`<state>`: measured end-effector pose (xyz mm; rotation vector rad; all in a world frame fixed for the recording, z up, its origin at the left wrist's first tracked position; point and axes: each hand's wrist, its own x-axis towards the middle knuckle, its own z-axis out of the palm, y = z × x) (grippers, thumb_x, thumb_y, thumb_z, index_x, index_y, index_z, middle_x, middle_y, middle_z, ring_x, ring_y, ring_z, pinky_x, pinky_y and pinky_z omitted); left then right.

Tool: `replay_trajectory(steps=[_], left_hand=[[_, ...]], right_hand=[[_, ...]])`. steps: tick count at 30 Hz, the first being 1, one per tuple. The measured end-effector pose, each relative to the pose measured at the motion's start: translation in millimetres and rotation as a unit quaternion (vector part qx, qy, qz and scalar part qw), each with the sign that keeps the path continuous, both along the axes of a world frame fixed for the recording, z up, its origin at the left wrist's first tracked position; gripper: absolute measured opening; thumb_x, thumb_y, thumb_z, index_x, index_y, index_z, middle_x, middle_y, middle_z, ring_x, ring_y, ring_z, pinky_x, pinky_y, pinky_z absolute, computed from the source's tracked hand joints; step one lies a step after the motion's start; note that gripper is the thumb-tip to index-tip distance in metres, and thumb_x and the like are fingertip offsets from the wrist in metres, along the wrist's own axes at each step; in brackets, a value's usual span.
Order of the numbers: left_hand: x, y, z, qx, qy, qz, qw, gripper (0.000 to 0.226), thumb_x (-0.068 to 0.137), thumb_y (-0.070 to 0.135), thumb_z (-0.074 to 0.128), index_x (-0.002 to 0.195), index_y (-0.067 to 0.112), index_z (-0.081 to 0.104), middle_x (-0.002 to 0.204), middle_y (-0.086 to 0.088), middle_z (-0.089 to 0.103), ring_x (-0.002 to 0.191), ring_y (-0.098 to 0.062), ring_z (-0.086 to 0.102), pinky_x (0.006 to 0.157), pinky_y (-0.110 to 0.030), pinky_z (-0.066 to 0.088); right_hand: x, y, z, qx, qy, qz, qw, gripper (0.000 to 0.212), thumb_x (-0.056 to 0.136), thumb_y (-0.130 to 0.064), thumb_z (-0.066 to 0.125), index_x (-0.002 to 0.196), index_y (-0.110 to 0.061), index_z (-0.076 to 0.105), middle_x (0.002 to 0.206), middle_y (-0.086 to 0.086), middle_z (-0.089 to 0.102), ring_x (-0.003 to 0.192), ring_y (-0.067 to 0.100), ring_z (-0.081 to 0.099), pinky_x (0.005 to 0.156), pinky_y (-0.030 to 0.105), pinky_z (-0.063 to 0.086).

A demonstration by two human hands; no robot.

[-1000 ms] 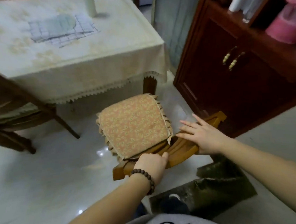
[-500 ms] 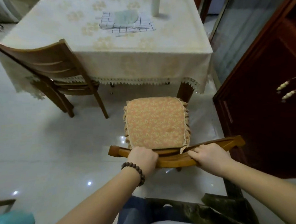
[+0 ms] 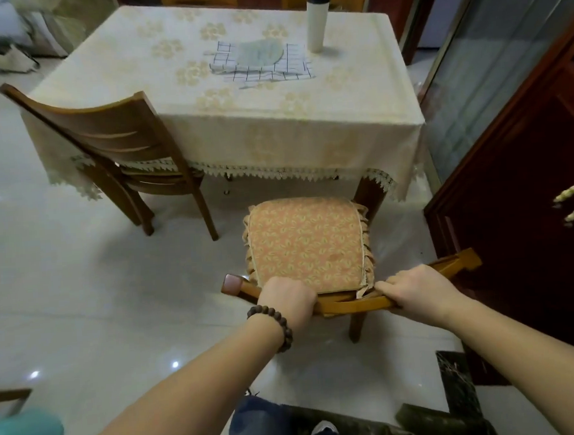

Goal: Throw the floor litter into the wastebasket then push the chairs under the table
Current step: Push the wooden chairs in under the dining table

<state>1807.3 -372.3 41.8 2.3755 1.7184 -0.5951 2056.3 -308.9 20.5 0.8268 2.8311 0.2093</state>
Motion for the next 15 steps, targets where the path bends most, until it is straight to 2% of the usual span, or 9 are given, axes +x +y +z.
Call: replay_trajectory(steps=[4,7,12,13,15], left_hand=[[2,19,-2,-0.006,0.004,0.009,1.0,0.027,0.096,0.032,0.047,0.08,0.019,0.064,0.08,-0.002,0.065,0.066,-0.022,0.056,0.057,-0.031,0.044],[-4,38,4,-0.001,0.004,0.005,1.0,0.033,0.095,0.043,0.047,0.084,0.016,0.063,0.078,-0.002,0.063,0.07,-0.024,0.06,0.059,-0.031,0.046],[-29,73,20,0.0,0.021,-0.045,0.999,0.037,0.094,0.048,0.043,0.084,0.015,0.059,0.067,-0.001,0.05,0.064,-0.023,0.054,0.066,-0.034,0.053],[-37,81,23,0.003,0.028,-0.057,0.998,0.038,0.093,0.049,0.042,0.085,0.015,0.06,0.067,0.0,0.049,0.064,-0.023,0.052,0.065,-0.033,0.052],[-52,103,30,0.013,0.04,-0.08,0.996,0.041,0.093,0.052,0.042,0.089,0.016,0.061,0.07,0.0,0.053,0.064,-0.022,0.054,0.064,-0.032,0.051]], right_hand=[[-4,24,3,-0.003,-0.008,-0.004,1.0,0.026,0.067,-0.038,0.077,0.083,-0.025,0.062,0.061,-0.006,0.062,0.049,0.015,0.06,0.038,0.027,0.045],[-12,45,10,0.002,-0.022,-0.005,1.0,0.024,0.075,-0.041,0.067,0.091,-0.024,0.06,0.068,-0.005,0.065,0.06,0.018,0.064,0.046,0.029,0.047],[-34,67,17,0.002,-0.004,-0.031,0.999,0.033,0.059,-0.041,0.079,0.074,-0.022,0.056,0.054,-0.005,0.059,0.047,0.019,0.06,0.039,0.026,0.04],[-40,70,17,-0.004,0.001,-0.038,0.999,0.032,0.062,-0.041,0.077,0.076,-0.022,0.056,0.058,-0.004,0.061,0.051,0.02,0.062,0.041,0.027,0.043],[-54,75,24,-0.02,0.015,-0.067,0.997,0.028,0.077,-0.042,0.066,0.092,-0.02,0.056,0.075,-0.001,0.066,0.07,0.024,0.066,0.054,0.031,0.047]])
